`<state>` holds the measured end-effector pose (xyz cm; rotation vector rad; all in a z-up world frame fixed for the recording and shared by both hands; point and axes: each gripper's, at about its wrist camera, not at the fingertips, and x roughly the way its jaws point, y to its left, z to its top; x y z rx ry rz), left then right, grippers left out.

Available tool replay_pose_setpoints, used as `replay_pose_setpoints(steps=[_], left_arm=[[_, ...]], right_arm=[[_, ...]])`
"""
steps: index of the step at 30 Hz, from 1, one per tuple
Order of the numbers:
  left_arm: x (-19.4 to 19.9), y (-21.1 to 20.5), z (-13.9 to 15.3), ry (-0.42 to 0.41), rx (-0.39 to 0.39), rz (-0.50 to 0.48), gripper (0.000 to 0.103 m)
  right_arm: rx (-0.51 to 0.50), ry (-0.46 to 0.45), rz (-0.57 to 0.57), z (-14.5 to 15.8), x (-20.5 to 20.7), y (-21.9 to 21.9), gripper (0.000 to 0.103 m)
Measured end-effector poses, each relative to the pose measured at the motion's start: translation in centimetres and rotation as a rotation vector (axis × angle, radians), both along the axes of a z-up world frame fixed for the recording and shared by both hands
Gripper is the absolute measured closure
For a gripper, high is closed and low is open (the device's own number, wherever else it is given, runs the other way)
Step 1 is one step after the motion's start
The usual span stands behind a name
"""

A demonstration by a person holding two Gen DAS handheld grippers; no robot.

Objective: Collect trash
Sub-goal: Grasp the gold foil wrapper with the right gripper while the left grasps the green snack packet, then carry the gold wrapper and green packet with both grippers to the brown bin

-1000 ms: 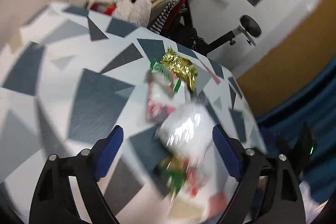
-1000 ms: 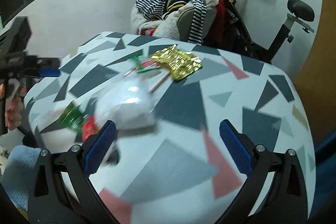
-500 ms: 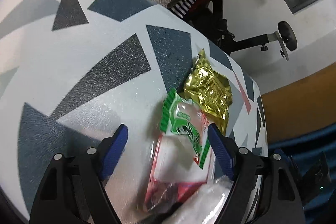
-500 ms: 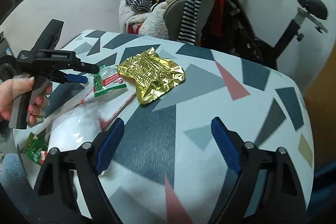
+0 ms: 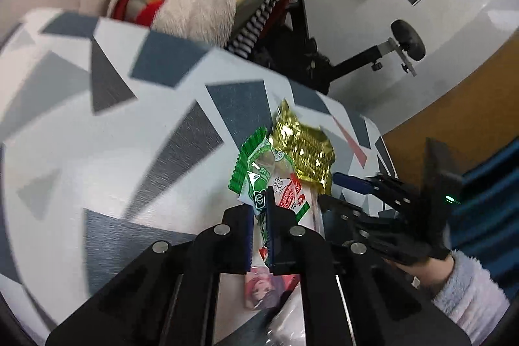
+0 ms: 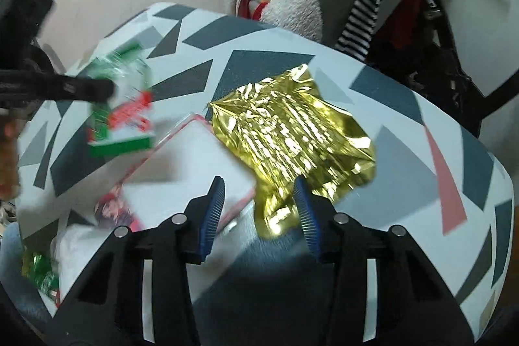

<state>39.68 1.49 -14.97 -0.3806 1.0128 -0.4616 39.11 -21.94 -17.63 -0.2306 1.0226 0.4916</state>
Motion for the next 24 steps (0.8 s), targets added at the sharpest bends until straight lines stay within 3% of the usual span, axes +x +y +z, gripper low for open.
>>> replay_pose_setpoints(steps=[2,6,14,24], left_arm=[[-0.7,0.8,0.5,-0.019,0.006,0.005,0.096],[-2.2,2.3,0.5,-0.036,0.015,0.012,0.096],[-4.7,3.6,0.4,-0.050,0.012,0.019,0.096],[-9.9,3.5,3.3,-0.112,0.057,-0.027,0.096]], right_arm=[[-0.007,0.025,-0.009,-0.7,0.9,0.7,0.062],[0.048,0.061,-0.046,-0.8,1.9,0.6,0.090],[0.101,-0.051,-0.097,3.0,0.3,-1.4,0.095],[0.211,-0.170,-0.142,9.1,-6.0,-4.1,0.097]])
